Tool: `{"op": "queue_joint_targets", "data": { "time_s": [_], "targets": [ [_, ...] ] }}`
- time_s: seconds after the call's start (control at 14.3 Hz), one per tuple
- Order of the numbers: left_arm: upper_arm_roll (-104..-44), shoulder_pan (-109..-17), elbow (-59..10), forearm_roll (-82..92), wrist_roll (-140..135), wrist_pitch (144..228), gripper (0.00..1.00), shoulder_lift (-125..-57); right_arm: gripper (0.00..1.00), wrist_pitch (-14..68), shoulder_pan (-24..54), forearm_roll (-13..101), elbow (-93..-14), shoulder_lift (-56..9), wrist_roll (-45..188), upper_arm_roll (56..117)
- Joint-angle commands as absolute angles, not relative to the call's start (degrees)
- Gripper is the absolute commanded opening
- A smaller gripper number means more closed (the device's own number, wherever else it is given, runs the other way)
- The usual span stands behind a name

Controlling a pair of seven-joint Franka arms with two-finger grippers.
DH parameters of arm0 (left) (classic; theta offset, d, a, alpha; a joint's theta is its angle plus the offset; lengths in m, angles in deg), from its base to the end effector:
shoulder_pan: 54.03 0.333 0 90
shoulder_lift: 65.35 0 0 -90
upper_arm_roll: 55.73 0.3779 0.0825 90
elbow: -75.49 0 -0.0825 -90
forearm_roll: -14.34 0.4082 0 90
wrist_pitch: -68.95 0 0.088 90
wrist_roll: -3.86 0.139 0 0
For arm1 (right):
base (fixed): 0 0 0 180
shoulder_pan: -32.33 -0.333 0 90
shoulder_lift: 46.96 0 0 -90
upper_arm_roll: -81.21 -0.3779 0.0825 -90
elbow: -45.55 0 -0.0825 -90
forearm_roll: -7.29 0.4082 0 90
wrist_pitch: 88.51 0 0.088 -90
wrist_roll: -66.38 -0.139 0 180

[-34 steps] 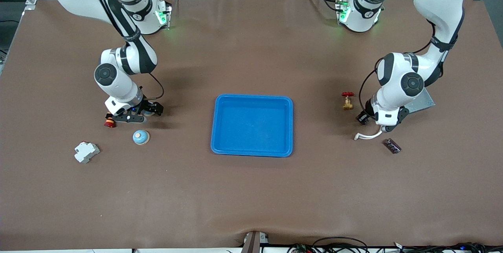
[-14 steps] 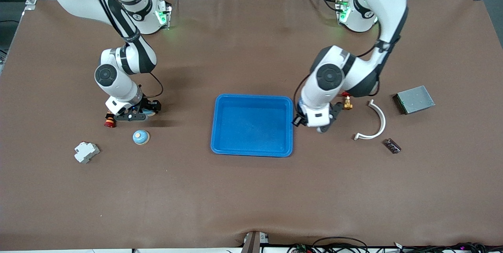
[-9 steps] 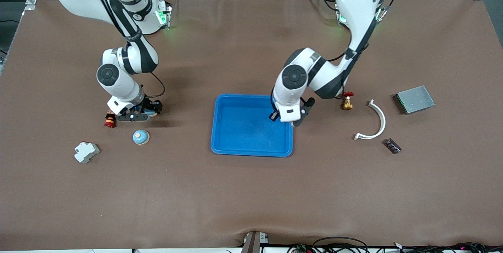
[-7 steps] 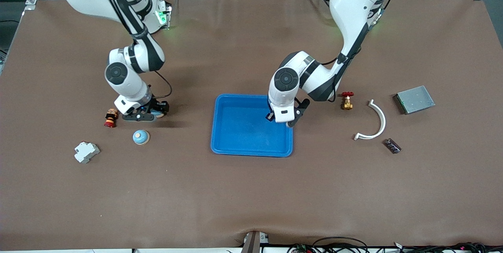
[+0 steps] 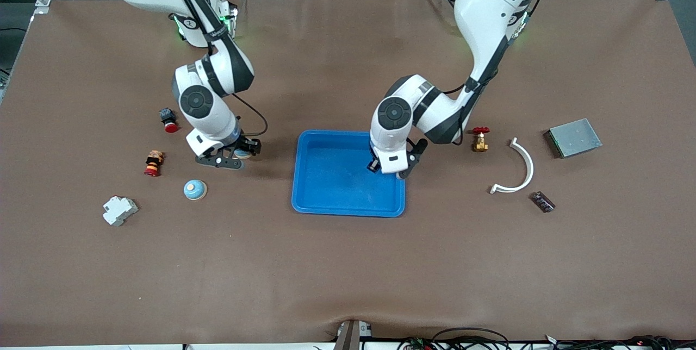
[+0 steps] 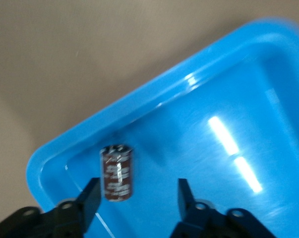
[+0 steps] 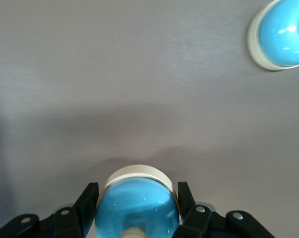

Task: Place electrolytic capacitor and blue bell in tray
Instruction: 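Lower the bell into the tray while the left gripper grasps another capacitor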

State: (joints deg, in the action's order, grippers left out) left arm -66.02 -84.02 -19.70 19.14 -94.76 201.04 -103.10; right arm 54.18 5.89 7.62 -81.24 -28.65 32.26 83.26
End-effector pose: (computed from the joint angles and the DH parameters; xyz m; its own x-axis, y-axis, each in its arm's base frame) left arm 0.5759 -0.4623 0.2294 0.5407 0.8399 -0.0467 0.8405 -0.5417 -0.0097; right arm 0.5285 0.2397 0.2358 0.9846 -0.1724 -0.0302 -0.1715 -0.9847 0.0300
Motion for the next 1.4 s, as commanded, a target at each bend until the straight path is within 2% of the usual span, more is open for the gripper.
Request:
{"op": "queue_joint_targets", "data": {
  "time_s": [0.0, 0.21, 0.56, 0.63, 0.77, 0.98, 1.33],
  "targets": [
    [-65.58, -81.12, -20.23, 20.39, -94.49, 197.29, 1.0, -97.62, 0.0, 52.99, 1.84, 11.92, -78.03, -28.16, 28.07, 83.67],
    [-65.67, -73.92, -20.4, 22.42, -82.83, 192.89, 1.0, -94.28, 0.0, 52.9, -1.23, 17.74, -73.82, -25.01, 26.75, 83.76],
    [-65.58, -59.86, -20.93, 22.77, -64.02, 190.24, 1.0, -92.16, 0.0, 50.37, -5.63, 17.84, -63.46, -17.18, 16.91, 83.76],
    [-65.75, -57.22, -21.1, 22.77, -60.77, 190.33, 0.9, -92.33, 0.0, 49.22, -6.34, 17.84, -61.17, -15.69, 14.9, 83.76],
    [-65.58, -54.75, -21.72, 23.03, -57.58, 190.41, 0.87, -93.03, 0.0, 46.76, -7.74, 17.75, -56.77, -12.79, 11.64, 83.84],
    [-65.75, -50.35, -23.56, 29.34, -55.99, 192.42, 0.87, -94.52, 0.0, 46.4, -8.54, 17.58, -52.81, -9.44, 8.91, 83.84],
    [-65.75, -46.13, -27.86, 33.57, -55.81, 201.48, 0.82, -97.69, 0.0, 47.28, -8.98, 17.92, -51.93, -7.16, 7.5, 83.84]
  ]
}}
